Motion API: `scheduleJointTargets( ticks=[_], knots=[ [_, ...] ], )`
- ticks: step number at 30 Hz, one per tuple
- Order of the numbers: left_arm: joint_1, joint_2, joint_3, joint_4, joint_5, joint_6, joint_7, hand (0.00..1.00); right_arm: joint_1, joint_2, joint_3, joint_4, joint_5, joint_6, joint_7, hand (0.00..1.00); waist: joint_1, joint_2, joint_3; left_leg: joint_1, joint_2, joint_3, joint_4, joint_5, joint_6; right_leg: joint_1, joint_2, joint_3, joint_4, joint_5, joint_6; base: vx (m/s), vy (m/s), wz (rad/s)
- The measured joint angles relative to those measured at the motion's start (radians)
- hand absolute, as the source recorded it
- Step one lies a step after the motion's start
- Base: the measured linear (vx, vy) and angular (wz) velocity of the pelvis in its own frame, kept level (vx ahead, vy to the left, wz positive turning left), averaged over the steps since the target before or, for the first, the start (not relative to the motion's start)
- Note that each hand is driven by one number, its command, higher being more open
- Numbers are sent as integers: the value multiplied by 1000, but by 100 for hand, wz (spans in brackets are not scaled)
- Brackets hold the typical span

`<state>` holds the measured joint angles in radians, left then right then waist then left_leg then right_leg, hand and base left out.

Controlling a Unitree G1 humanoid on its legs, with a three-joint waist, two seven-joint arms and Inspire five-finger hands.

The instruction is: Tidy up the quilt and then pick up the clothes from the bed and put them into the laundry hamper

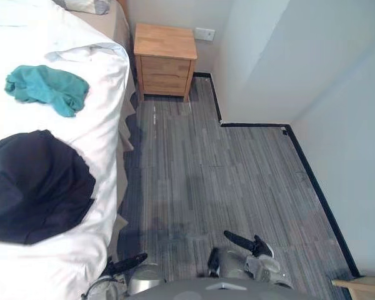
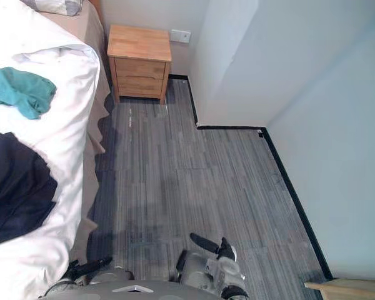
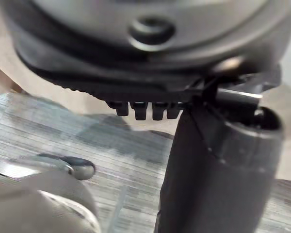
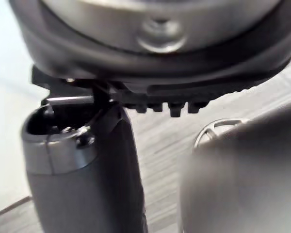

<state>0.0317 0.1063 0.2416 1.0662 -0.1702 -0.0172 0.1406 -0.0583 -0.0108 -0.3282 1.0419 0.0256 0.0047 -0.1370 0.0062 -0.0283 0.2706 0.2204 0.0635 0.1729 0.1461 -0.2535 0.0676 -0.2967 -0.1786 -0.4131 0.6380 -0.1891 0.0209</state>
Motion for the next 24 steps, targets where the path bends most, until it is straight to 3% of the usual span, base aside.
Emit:
scheduleJointTargets(
  ticks=[1, 2, 3, 4, 5, 6, 7, 8, 9, 10, 11, 12, 13, 14, 17, 18, 19, 20, 21, 22, 23, 24],
  knots=[
    [-13, -4, -1, -7, 5, -1, 0, 100, -3, -4, 0, -8, 0, -1, -1, 100, -9, 11, 4, 14, 9, -11, -15, -3, -17, -11, 19, -14, -131, 22, 21, 547, -102, 76],
    [-28, -6, -8, -15, 22, -9, 1, 100, -1, -3, -3, -20, 2, -5, -1, 100, -16, 13, 6, 46, 15, -20, -47, -11, -50, -38, 36, -25, -373, 95, 39, 589, -151, 66],
    [-42, -11, -16, -15, 26, -25, 1, 100, -4, -1, -6, -20, 25, -6, 1, 100, -16, 5, 4, 87, 16, -22, -66, -35, -95, -71, 41, -16, -494, 141, 40, 619, -175, 57],
    [-42, -13, -20, -15, 29, -30, 1, 100, -4, 2, -8, -20, 32, -6, 2, 100, -15, -1, 3, 110, 16, -23, -69, -49, -120, -84, 41, -4, -521, 147, 37, 860, -273, 45],
    [-27, -32, -18, 0, 77, -30, 8, 100, 1, 7, -20, -18, 50, -5, 4, 100, -17, -11, -7, 189, 22, -35, -65, -73, -160, -84, 50, 43, -503, 255, -22, 779, -230, 23],
    [-23, -38, -10, 12, 98, -30, 12, 100, 1, 7, -21, -16, 60, -9, 3, 100, -15, 7, -15, 203, 43, -34, -50, -70, -166, -87, 61, 49, -461, 299, -46, 975, -296, 12],
    [-12, -70, -5, 33, 107, -29, 4, 100, 0, 1, -26, -16, 58, -18, 11, 100, -14, 46, -31, 195, 90, -41, 26, -46, -192, -93, 95, 61, -392, 316, -77, 655, -208, -9],
    [-13, -90, 12, 34, 99, -25, 1, 100, 0, -11, -26, -16, 58, -18, 16, 100, -11, 71, -39, 172, 117, -48, 86, -26, -195, -91, 119, 54, -371, 286, -96, 946, -364, -26],
    [-14, -110, 32, 31, 102, -29, -4, 100, -2, -20, -21, -16, 57, -17, 17, 100, -7, 94, -42, 85, 149, -75, 294, 89, -162, -58, 153, 44, -359, 229, -99, 777, -306, -27],
    [-15, -117, 44, 26, 101, -30, -6, 100, -1, -22, -17, -17, 57, -16, 17, 100, -10, 102, -37, 40, 161, -91, 396, 169, -151, -29, 169, 45, -370, 211, -98, 935, -295, -29],
    [-15, -124, 60, 18, 102, -29, -7, 100, 2, -29, -7, -17, 56, -12, 13, 100, -9, 114, -28, -60, 190, -135, 630, 277, -170, 54, 206, 55, -423, 180, -108, 744, -130, -21],
    [-15, -124, 77, -1, 99, -33, -9, 100, 7, -32, 7, -12, 56, -5, -1, 100, -1, 119, -18, -169, 218, -140, 865, 208, -174, 140, 233, 63, -464, 165, -108, 707, -98, -16],
    [-16, -121, 86, -14, 96, -36, -9, 100, 6, -30, 14, -9, 56, -4, -3, 100, 3, 111, -8, -212, 228, -131, 943, 169, -173, 186, 239, 68, -482, 150, -108, 645, -93, -9],
    [-18, -112, 88, -43, 85, -46, -10, 100, 11, -23, 29, -6, 54, -4, -7, 100, 22, 86, 1, -293, 227, -114, 1014, 102, -169, 269, 240, 83, -517, 122, -101, 607, -108, -4],
    [-24, -101, 78, -94, 60, -69, -14, 100, -3, -23, 91, 37, 14, 0, -8, 100, 60, 53, 4, -460, 180, -69, 882, -9, -156, 397, 222, 107, -572, 68, -70, 630, -24, -12],
    [-28, -100, 77, -110, 47, -71, -19, 100, -23, -20, 99, 57, -8, 7, -6, 100, 78, 36, 10, -504, 144, -27, 721, -45, -146, 436, 198, 111, -581, 48, -47, 577, 114, -12],
    [-30, -99, 66, -123, 40, -71, -21, 100, -33, -16, 102, 62, -20, 8, -4, 100, 84, 26, 15, -530, 106, 45, 519, -32, -125, 480, 168, 104, -607, 25, -20, 582, 141, -3],
    [-30, -98, 59, -124, 40, -71, -22, 100, -35, -15, 103, 62, -20, 8, -4, 100, 85, 25, 15, -534, 95, 104, 420, -3, -105, 505, 156, 96, -621, 13, -5, 592, 173, 28],
    [-29, -94, 45, -123, 34, -69, -22, 100, -31, -19, 103, 63, -20, 10, -3, 100, 90, 25, 13, -537, 79, 225, 287, 116, -40, 553, 140, 71, -648, -16, 22, 634, 188, 31],
    [-28, -76, 45, -121, 19, -68, -23, 100, -29, 1, 111, 63, -20, 10, -2, 100, 112, -1, 0, -516, 58, 304, 276, 148, 50, 589, 112, 65, -659, -43, 39, 662, 177, 30],
    [-27, -69, 49, -118, 20, -69, -21, 100, -32, 12, 117, 63, -21, 10, -3, 100, 118, -21, -14, -518, 40, 326, 292, 116, 37, 594, 94, 59, -654, -42, 44, 718, 157, 30],
    [-28, -60, 77, -96, 20, -67, -22, 100, -58, 20, 125, 79, -24, 9, 0, 100, 118, -27, -19, -526, 39, 331, 345, 69, 80, 580, 79, 22, -570, -44, 83, 725, 177, 72]
  ],
)
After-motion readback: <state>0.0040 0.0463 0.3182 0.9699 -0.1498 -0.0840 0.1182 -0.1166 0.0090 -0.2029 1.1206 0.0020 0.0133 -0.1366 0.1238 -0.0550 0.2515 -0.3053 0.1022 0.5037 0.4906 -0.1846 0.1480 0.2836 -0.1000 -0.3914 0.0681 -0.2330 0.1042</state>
